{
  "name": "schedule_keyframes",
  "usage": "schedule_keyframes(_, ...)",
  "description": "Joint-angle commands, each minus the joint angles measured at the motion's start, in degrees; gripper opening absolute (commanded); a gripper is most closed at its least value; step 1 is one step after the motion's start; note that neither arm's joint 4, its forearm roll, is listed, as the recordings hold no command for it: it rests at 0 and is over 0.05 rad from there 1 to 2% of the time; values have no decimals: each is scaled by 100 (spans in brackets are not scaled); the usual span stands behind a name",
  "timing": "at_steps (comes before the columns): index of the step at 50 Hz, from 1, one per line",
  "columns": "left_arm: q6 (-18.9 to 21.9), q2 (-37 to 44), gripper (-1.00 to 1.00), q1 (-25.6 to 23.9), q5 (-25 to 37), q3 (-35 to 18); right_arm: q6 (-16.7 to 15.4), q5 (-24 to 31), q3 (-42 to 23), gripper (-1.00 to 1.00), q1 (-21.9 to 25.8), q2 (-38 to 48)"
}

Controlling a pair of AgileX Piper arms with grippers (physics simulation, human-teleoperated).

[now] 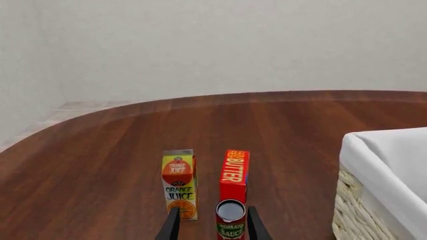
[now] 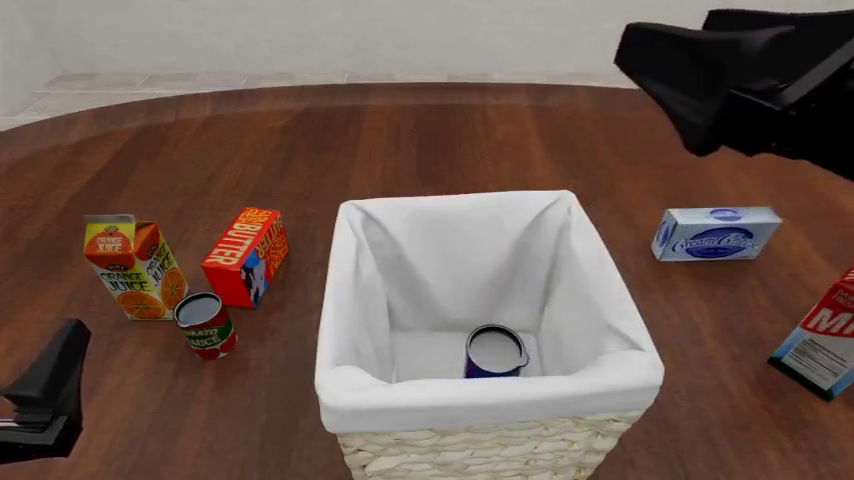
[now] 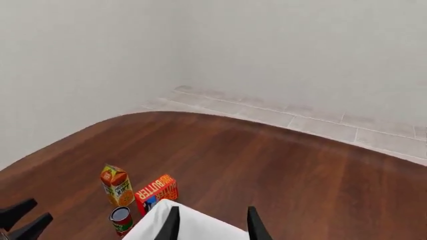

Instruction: Pick up the alphabet soup and the tomato sauce, and put them in the basket.

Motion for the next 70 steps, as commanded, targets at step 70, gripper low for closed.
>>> schedule_keyframes(70, 475, 21, 100, -342, 717, -625, 834, -1669, 1628, 100, -409, -1507)
